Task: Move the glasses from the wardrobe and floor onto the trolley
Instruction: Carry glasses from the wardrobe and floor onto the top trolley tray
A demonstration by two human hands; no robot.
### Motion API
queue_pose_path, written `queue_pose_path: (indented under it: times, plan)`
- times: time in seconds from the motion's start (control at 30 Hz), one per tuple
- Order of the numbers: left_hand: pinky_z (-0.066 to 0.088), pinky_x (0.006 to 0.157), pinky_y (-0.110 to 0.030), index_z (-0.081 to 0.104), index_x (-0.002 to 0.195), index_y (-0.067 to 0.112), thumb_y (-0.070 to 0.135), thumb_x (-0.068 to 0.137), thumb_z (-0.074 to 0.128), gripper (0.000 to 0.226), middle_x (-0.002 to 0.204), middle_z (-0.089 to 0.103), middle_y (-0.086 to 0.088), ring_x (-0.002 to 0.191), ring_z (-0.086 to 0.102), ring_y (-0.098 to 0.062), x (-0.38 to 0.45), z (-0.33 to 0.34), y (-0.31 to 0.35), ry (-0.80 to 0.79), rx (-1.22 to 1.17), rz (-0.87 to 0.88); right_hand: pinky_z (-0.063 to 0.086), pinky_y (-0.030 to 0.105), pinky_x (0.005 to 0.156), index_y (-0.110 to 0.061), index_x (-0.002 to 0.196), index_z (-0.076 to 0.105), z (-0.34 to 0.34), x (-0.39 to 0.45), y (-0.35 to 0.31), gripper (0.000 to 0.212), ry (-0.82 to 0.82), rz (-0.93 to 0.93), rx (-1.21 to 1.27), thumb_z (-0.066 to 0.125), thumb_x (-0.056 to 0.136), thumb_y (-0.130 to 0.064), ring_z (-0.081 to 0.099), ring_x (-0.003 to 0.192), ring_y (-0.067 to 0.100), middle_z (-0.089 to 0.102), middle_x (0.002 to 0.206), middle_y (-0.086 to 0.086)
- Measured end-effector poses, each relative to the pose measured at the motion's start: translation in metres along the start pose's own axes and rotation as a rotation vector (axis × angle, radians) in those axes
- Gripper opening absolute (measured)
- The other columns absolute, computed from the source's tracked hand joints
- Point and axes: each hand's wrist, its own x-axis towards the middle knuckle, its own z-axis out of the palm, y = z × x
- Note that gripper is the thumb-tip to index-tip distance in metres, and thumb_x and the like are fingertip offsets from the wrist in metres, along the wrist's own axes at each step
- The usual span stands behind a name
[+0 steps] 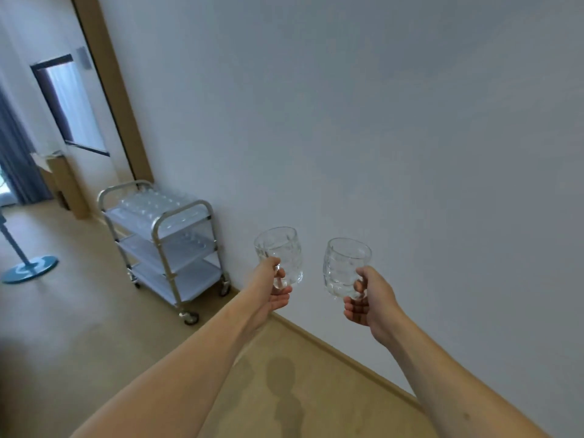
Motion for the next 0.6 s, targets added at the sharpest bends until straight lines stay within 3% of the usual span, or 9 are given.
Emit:
queue_pose_path:
  times: [0.2, 0.4, 0.5, 0.6]
  plan:
    - [0.055, 0.090, -0.043, 0.060, 0.090, 0.011, 0.039, 0.099, 0.052, 0.031, 0.091, 0.066, -0.022, 0.084, 0.062, -0.032, 0.028, -0.094, 0.015, 0.179, -0.113, 0.012, 0.056, 0.036, 0.056, -0.016, 0.064, 0.048, 0.113, 0.039, 0.003, 0.036, -0.163, 0.035, -0.104, 0.056, 0.091, -0.039, 0.055, 0.052, 0.025, 0.059, 0.063, 0.013]
    - [0.055, 0.077, -0.038, 0.058, 0.090, 0.012, 0.041, 0.100, 0.050, 0.031, 0.086, 0.065, -0.020, 0.074, 0.059, -0.028, 0.074, -0.181, 0.038, 0.379, -0.177, 0.025, 0.056, 0.033, 0.053, -0.018, 0.062, 0.048, 0.234, 0.093, 0.006, 0.037, -0.348, 0.050, -0.177, 0.054, 0.092, -0.039, 0.056, 0.049, 0.023, 0.058, 0.064, 0.014]
    - [0.048, 0.064, -0.033, 0.056, 0.089, 0.012, 0.039, 0.099, 0.049, 0.030, 0.077, 0.060, -0.016, 0.062, 0.050, -0.022, 0.102, -0.221, 0.061, 0.461, -0.220, 0.028, 0.054, 0.031, 0.049, -0.020, 0.059, 0.049, 0.293, 0.121, 0.003, 0.038, -0.434, 0.065, -0.200, 0.055, 0.091, -0.040, 0.056, 0.047, 0.022, 0.059, 0.061, 0.013]
    - [0.052, 0.069, -0.034, 0.057, 0.086, 0.012, 0.039, 0.098, 0.049, 0.030, 0.079, 0.062, -0.016, 0.063, 0.055, -0.023, 0.133, -0.254, 0.086, 0.543, -0.215, 0.039, 0.054, 0.030, 0.048, -0.021, 0.057, 0.049, 0.348, 0.149, -0.005, 0.040, -0.497, 0.084, -0.228, 0.055, 0.090, -0.042, 0.056, 0.047, 0.022, 0.060, 0.059, 0.012]
